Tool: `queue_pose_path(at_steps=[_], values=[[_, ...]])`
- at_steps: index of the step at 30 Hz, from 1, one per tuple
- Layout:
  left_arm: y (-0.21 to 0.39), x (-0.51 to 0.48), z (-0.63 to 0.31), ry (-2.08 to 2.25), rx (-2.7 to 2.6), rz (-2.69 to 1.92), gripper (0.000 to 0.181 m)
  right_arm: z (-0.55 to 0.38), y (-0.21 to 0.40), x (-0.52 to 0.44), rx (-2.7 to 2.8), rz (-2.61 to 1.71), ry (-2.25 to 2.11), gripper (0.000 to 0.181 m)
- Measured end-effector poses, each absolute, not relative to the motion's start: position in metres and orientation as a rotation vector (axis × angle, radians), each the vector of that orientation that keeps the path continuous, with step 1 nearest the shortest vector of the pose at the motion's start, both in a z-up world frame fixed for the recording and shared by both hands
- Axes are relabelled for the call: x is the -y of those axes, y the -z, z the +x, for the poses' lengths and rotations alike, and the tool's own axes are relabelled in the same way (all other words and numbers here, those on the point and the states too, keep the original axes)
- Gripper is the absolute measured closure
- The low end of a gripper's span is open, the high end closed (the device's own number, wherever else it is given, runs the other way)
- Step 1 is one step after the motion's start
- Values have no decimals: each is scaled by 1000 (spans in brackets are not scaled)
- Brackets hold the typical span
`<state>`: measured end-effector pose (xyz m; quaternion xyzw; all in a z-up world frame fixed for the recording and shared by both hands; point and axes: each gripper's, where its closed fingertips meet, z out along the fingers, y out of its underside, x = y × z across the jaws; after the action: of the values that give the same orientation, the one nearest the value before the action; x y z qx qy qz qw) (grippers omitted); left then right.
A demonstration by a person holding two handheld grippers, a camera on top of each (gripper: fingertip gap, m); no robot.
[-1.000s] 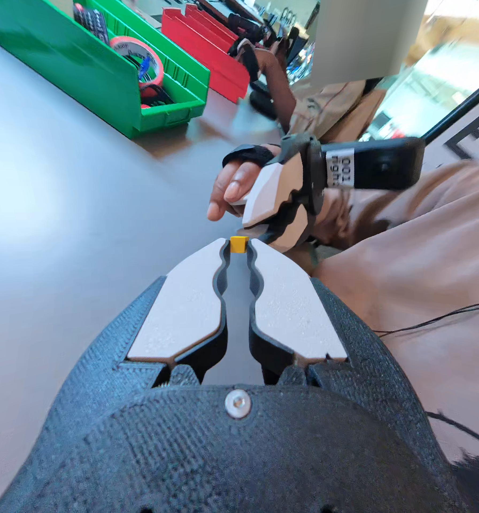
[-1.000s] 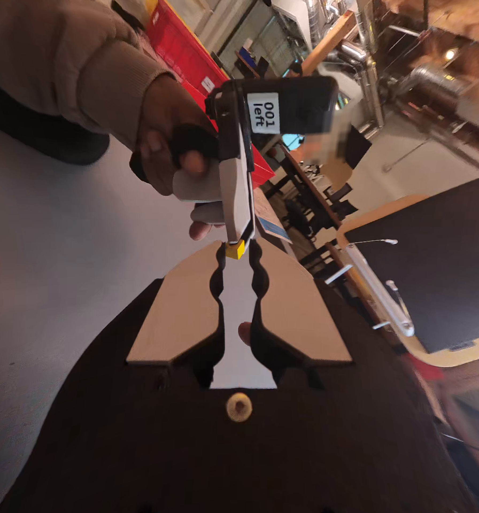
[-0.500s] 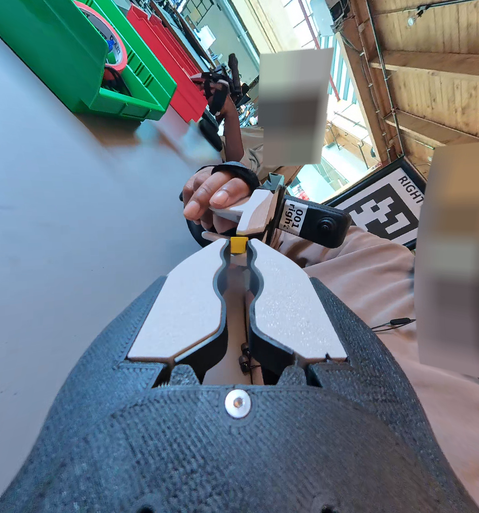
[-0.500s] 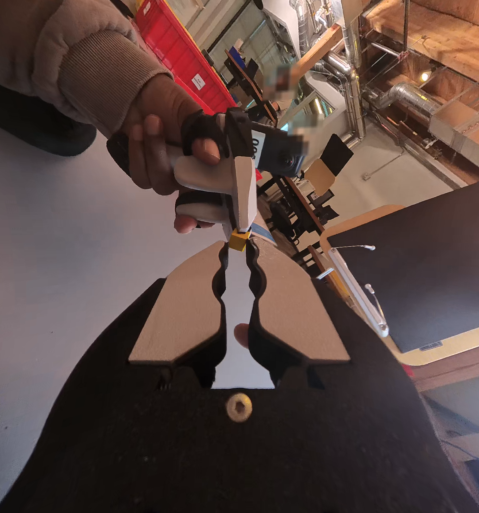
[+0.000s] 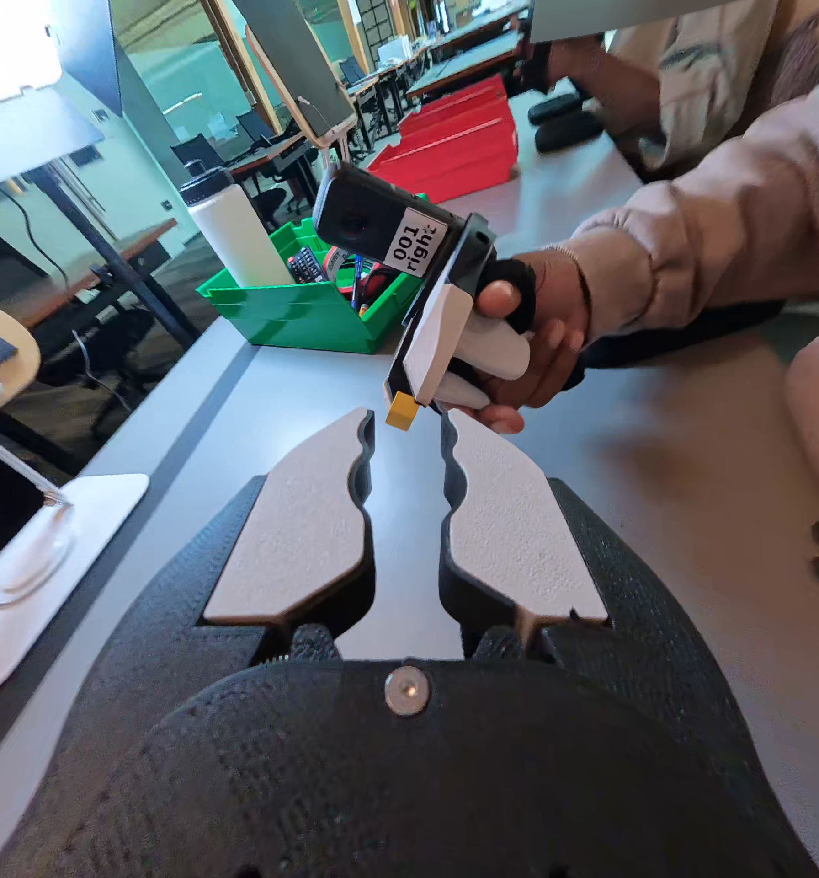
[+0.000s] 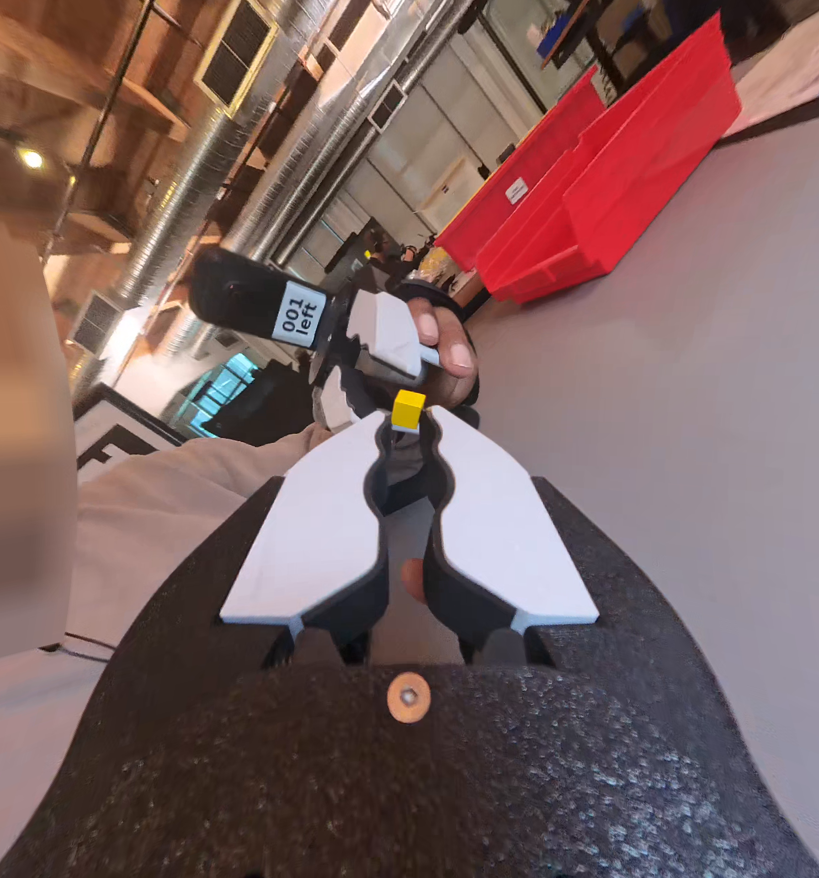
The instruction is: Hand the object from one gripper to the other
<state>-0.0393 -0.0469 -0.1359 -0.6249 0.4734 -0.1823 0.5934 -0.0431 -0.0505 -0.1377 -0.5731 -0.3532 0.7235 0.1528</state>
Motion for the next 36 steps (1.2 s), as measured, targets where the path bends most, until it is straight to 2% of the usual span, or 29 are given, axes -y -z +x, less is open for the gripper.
queue_pose_path(at_steps=[4,7,12,16,21,23,25,29,33,36], values=[[142,46,-37,296,-1156,-1422,169,-44,138,58,990,-1690,-2167,170],[139,44,-39,450,-1075,-1504,170,-44,135,54,1039,-1594,-2054,170],[121,42,-46,1168,-702,-1624,171,-36,120,43,1210,-1201,-1412,155],[118,32,-53,1597,-368,-1605,171,-34,122,39,1297,-904,-768,157],[121,34,-39,1860,-182,-1534,171,-37,121,39,1272,-814,-519,159],[122,37,-30,1884,-173,-1523,171,-37,119,37,1265,-829,-521,160],[119,40,-26,1911,-160,-1495,171,-37,120,39,1278,-831,-539,170],[118,43,-26,1886,-229,-1495,171,-36,119,43,1312,-848,-620,170],[118,48,-27,1675,-438,-1519,160,-34,118,49,1319,-1016,-1039,171],[123,52,-28,1300,-712,-1512,151,-32,115,50,1243,-1237,-1510,171]])
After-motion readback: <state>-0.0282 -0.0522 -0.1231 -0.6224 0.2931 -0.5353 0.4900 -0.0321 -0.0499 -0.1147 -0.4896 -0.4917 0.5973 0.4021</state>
